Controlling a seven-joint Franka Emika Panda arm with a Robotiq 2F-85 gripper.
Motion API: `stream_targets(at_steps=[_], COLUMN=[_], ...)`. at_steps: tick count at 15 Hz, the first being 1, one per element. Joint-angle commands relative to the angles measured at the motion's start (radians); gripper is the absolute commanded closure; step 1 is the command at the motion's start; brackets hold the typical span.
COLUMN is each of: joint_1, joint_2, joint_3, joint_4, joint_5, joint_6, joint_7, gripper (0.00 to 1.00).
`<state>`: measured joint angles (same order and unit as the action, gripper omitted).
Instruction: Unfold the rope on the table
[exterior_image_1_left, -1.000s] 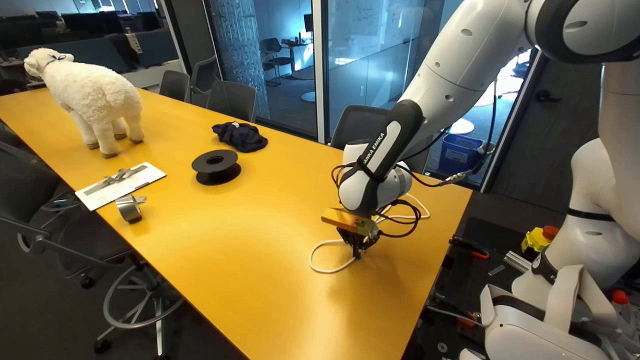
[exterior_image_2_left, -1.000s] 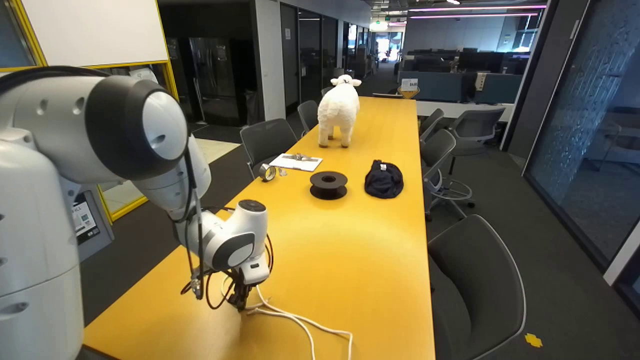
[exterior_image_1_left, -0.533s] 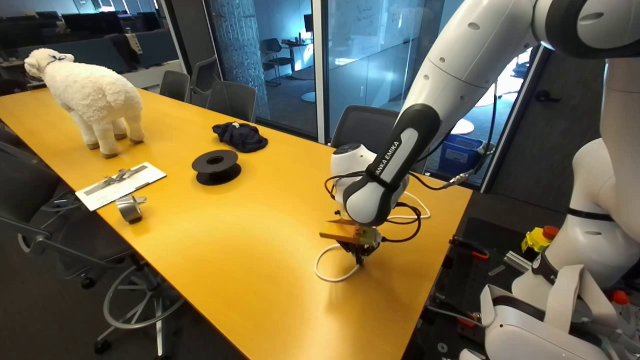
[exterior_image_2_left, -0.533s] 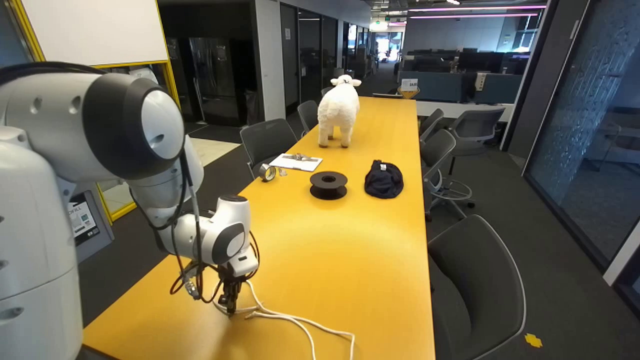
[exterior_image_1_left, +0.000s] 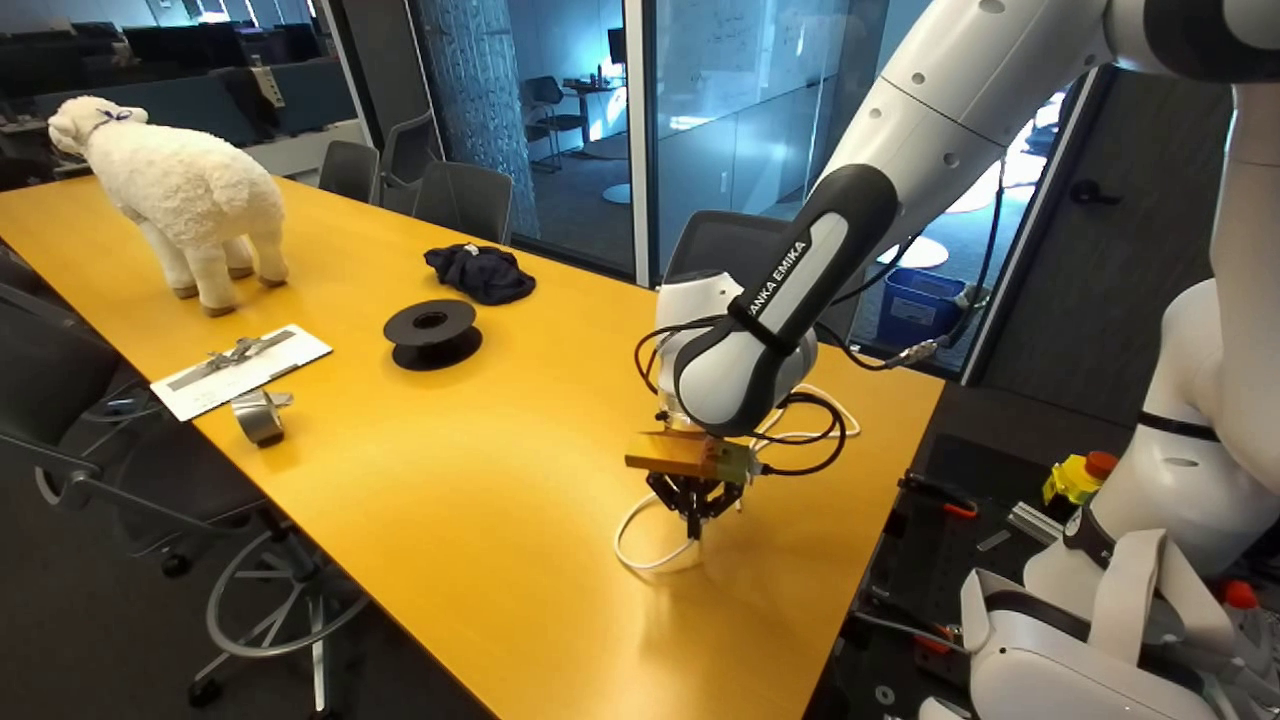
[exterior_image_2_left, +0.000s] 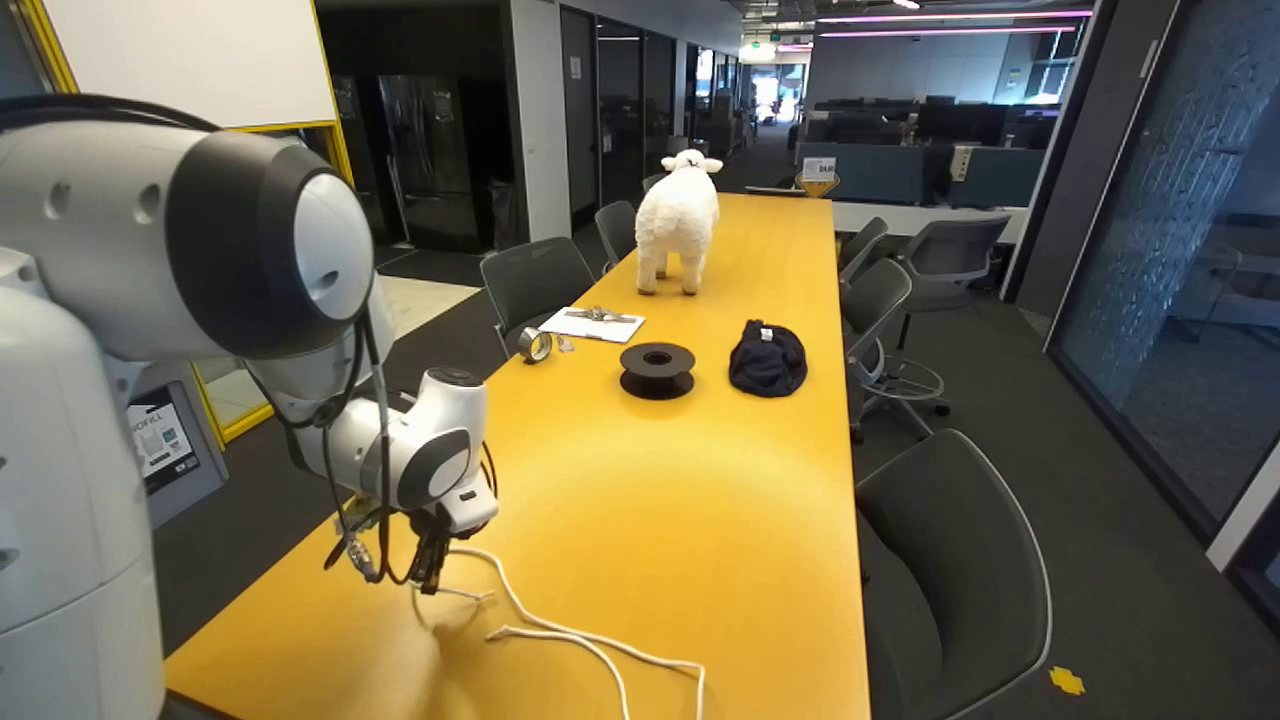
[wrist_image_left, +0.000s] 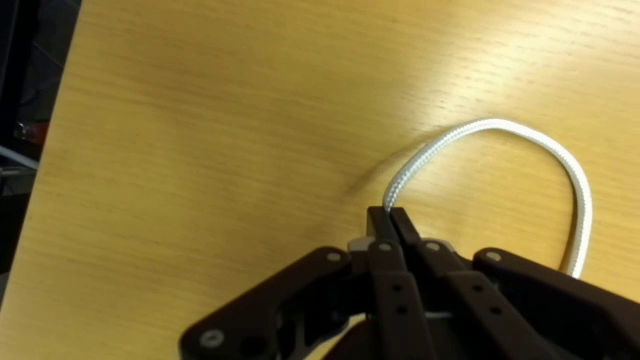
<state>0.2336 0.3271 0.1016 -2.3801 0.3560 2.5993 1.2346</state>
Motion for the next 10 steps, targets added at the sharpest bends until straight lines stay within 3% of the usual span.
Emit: stream_targets(at_steps=[1, 3, 4, 6, 10], joint_1=[-0.037, -0.045, -0.045, -0.046, -0.045], joint_2=[-0.022, -0.021, -0.022, -0.024, -0.05], joint_3=[0.032, 0.039, 0.039, 0.04, 0.034], joint_4=[-0.009, -0.009, -0.01, -0.013, -0.03], joint_5=[0.042, 0.052, 0.048, 0.039, 0.011], joint_6=[-0.008, -0.012, -0.02, -0.03, -0.07], joint_7=[-0.067, -0.094, -0.103, -0.132, -0.205], gripper=[0.99, 0.93, 0.71, 0.67, 0.39])
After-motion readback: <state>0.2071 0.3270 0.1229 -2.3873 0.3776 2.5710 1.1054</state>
